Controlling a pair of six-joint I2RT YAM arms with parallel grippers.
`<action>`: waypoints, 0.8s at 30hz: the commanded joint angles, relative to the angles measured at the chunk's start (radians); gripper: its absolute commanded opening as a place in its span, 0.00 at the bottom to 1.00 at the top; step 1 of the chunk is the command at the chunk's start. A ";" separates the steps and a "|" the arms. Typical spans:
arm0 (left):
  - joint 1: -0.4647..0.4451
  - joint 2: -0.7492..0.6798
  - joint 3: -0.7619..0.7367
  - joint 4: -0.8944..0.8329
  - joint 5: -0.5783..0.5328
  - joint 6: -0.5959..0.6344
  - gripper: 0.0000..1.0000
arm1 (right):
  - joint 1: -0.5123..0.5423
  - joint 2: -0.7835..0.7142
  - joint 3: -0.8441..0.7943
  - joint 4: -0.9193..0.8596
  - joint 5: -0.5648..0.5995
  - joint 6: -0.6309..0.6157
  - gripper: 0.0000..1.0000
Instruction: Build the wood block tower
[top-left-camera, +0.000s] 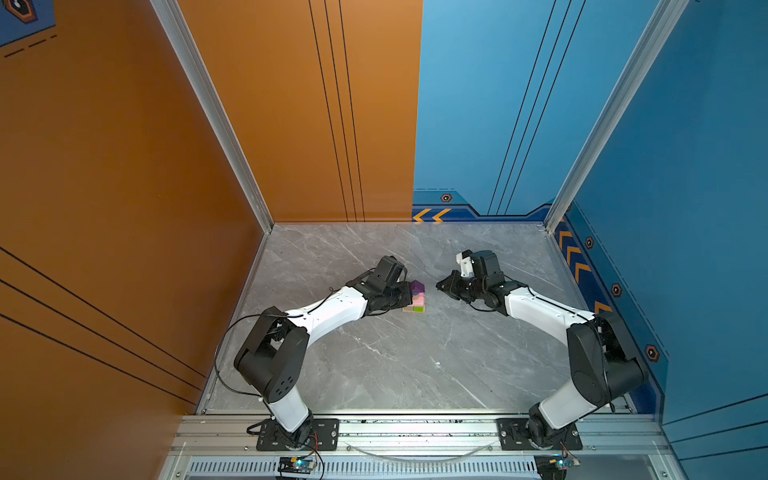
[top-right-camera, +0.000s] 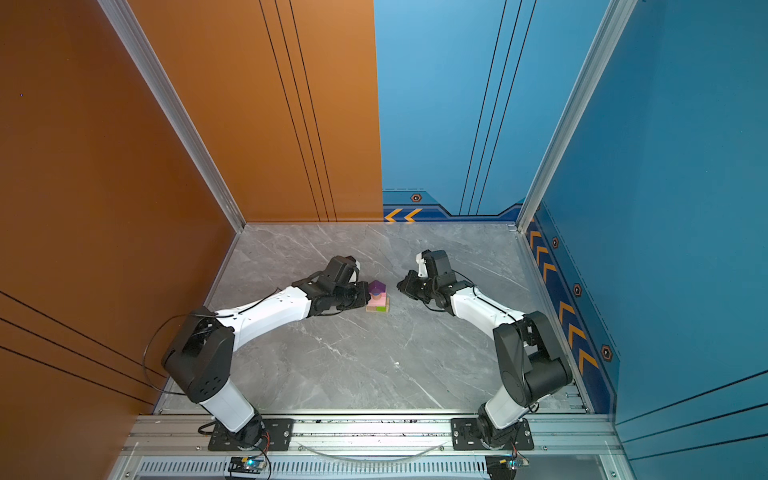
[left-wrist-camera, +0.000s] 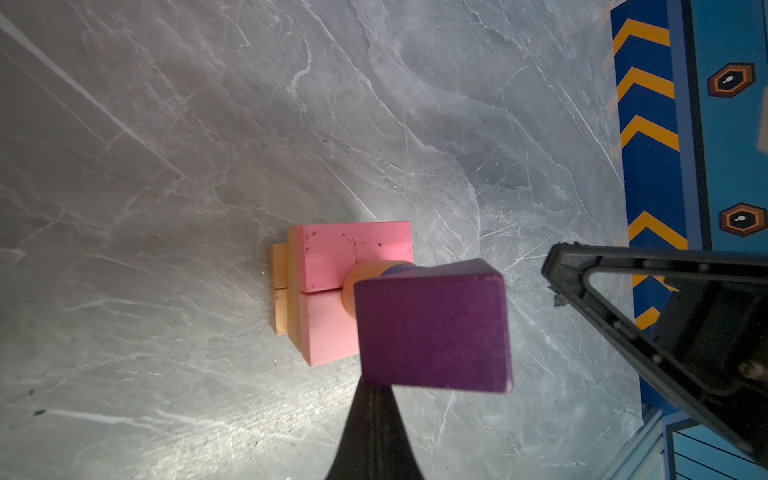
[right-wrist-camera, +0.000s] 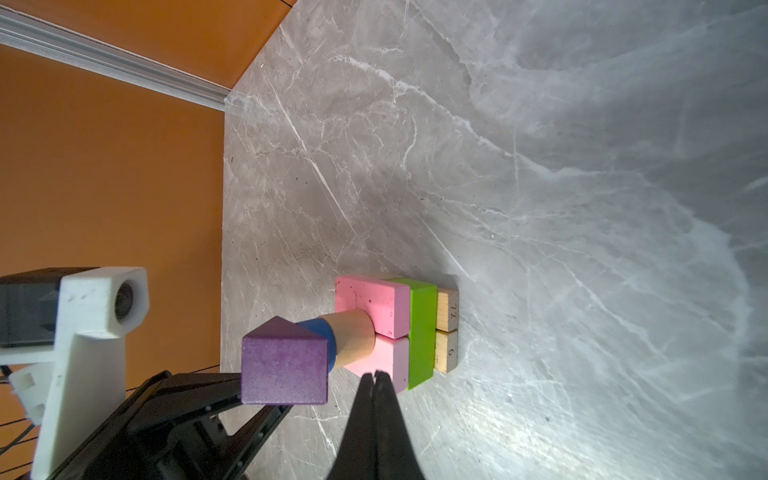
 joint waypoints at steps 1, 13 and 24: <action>0.011 0.017 0.037 -0.018 0.009 0.012 0.00 | -0.006 -0.032 -0.015 -0.017 -0.016 -0.001 0.00; 0.015 0.020 0.040 -0.022 0.008 0.014 0.00 | -0.005 -0.031 -0.014 -0.017 -0.016 -0.001 0.00; 0.005 -0.002 0.028 -0.022 0.023 0.011 0.00 | -0.006 -0.034 -0.010 -0.017 -0.017 0.000 0.00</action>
